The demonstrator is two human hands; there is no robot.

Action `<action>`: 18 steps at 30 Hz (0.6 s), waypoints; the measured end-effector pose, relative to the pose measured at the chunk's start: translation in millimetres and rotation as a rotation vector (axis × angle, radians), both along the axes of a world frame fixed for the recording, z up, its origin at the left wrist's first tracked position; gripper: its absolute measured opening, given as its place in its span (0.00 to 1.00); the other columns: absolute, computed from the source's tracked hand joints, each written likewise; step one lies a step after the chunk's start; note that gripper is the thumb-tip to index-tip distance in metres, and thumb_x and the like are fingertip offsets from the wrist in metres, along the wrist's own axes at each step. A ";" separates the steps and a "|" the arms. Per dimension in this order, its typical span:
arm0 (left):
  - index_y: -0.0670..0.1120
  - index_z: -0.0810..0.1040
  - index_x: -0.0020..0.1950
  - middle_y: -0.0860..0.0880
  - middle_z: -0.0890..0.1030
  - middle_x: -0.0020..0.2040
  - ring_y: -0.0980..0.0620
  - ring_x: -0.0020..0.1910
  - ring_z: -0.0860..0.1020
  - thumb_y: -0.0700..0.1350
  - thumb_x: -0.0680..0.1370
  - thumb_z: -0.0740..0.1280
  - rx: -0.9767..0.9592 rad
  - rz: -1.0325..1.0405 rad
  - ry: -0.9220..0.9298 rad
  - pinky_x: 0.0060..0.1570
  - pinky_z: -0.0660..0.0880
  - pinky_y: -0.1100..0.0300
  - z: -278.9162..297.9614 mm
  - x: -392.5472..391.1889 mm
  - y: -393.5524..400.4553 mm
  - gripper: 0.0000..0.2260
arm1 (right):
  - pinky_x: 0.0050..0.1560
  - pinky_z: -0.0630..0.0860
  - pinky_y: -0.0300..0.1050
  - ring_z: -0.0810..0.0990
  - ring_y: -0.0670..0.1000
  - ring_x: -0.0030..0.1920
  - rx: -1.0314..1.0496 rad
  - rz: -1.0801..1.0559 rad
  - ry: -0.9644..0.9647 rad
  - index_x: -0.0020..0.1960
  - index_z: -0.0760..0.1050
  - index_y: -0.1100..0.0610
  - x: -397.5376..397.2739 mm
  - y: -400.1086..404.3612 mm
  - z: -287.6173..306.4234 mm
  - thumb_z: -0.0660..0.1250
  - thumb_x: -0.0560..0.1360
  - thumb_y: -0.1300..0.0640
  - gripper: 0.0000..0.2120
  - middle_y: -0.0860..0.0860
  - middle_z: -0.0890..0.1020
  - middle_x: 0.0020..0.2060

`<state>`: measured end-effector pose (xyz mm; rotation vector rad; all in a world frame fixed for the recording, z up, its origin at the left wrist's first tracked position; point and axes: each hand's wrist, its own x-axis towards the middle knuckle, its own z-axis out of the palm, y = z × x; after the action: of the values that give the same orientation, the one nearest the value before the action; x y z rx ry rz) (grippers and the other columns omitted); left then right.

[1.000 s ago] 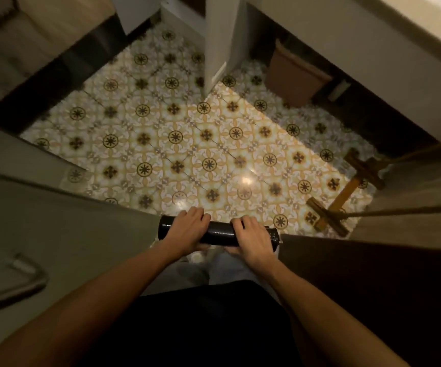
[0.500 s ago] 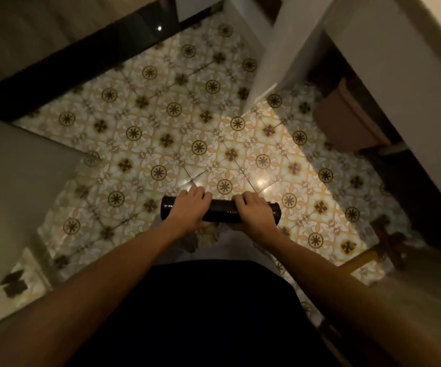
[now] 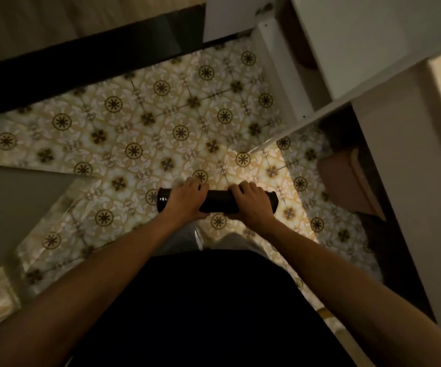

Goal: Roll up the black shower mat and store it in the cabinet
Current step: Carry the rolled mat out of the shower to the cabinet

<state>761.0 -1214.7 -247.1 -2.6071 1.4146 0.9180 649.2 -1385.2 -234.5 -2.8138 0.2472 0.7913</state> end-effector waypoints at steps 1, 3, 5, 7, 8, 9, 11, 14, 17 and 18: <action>0.45 0.70 0.65 0.44 0.74 0.60 0.44 0.59 0.72 0.61 0.71 0.71 -0.005 -0.004 0.003 0.53 0.73 0.50 5.6 21.7 -8.2 0.30 | 0.52 0.73 0.53 0.74 0.59 0.55 0.006 -0.001 -0.001 0.65 0.69 0.56 21.5 -8.0 5.3 0.75 0.68 0.38 0.35 0.57 0.75 0.58; 0.45 0.69 0.65 0.44 0.74 0.60 0.45 0.59 0.72 0.62 0.71 0.71 0.005 0.003 0.010 0.51 0.73 0.51 12.5 62.2 -22.7 0.30 | 0.52 0.74 0.53 0.74 0.59 0.55 0.003 0.012 -0.018 0.65 0.69 0.57 64.2 -24.7 12.3 0.76 0.68 0.38 0.35 0.57 0.76 0.57; 0.45 0.68 0.65 0.44 0.73 0.61 0.45 0.60 0.71 0.62 0.72 0.71 0.012 0.015 0.002 0.51 0.73 0.51 16.6 104.3 -36.9 0.30 | 0.53 0.74 0.54 0.75 0.60 0.55 -0.016 0.035 -0.042 0.65 0.69 0.57 108.9 -41.2 16.0 0.76 0.67 0.38 0.36 0.57 0.76 0.56; 0.45 0.69 0.66 0.44 0.73 0.61 0.44 0.60 0.71 0.63 0.71 0.71 -0.020 0.023 -0.005 0.50 0.73 0.50 21.3 147.2 -53.3 0.32 | 0.53 0.74 0.55 0.75 0.60 0.55 -0.008 0.017 -0.055 0.65 0.70 0.58 148.5 -57.5 17.6 0.76 0.67 0.38 0.36 0.58 0.77 0.56; 0.45 0.69 0.66 0.44 0.73 0.60 0.44 0.59 0.71 0.63 0.70 0.71 -0.024 0.009 -0.011 0.50 0.73 0.50 23.3 166.8 -62.8 0.32 | 0.53 0.73 0.55 0.75 0.61 0.55 -0.012 0.003 -0.060 0.65 0.70 0.58 164.8 -65.3 17.3 0.76 0.67 0.38 0.36 0.58 0.77 0.56; 0.45 0.69 0.66 0.44 0.73 0.60 0.44 0.59 0.71 0.63 0.70 0.72 -0.021 -0.017 -0.018 0.49 0.72 0.50 23.8 185.9 -74.2 0.33 | 0.53 0.73 0.55 0.75 0.61 0.56 -0.017 -0.011 -0.065 0.65 0.70 0.58 179.6 -73.7 15.7 0.76 0.67 0.38 0.36 0.58 0.77 0.56; 0.45 0.68 0.68 0.44 0.73 0.61 0.44 0.60 0.71 0.63 0.70 0.72 0.000 -0.087 -0.043 0.50 0.73 0.49 21.7 223.4 -102.3 0.34 | 0.53 0.74 0.54 0.75 0.61 0.56 -0.015 -0.067 -0.077 0.65 0.70 0.58 206.0 -92.0 10.5 0.76 0.67 0.38 0.36 0.58 0.77 0.56; 0.45 0.66 0.70 0.43 0.71 0.63 0.43 0.62 0.70 0.63 0.70 0.72 0.044 -0.198 -0.033 0.53 0.73 0.48 9.8 273.3 -152.3 0.36 | 0.51 0.73 0.54 0.76 0.61 0.54 0.012 -0.184 -0.057 0.66 0.70 0.59 238.6 -124.2 -5.7 0.75 0.68 0.36 0.37 0.59 0.78 0.56; 0.45 0.64 0.71 0.43 0.71 0.64 0.42 0.64 0.70 0.62 0.70 0.73 0.105 -0.287 0.005 0.57 0.74 0.47 -5.7 316.0 -205.1 0.37 | 0.55 0.71 0.54 0.74 0.61 0.57 0.045 -0.279 -0.020 0.69 0.68 0.58 269.1 -159.5 -24.4 0.70 0.69 0.33 0.40 0.58 0.76 0.59; 0.45 0.64 0.71 0.43 0.72 0.64 0.43 0.64 0.70 0.61 0.70 0.73 0.128 -0.316 0.011 0.57 0.75 0.46 -8.9 328.1 -222.9 0.37 | 0.56 0.71 0.54 0.74 0.60 0.58 0.055 -0.313 -0.011 0.70 0.67 0.58 278.1 -171.5 -28.1 0.70 0.69 0.32 0.40 0.57 0.75 0.60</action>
<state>1089.1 -1437.6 -256.0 -2.2054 1.6476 0.9437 927.3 -1556.7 -262.6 -2.6343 0.6341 0.6983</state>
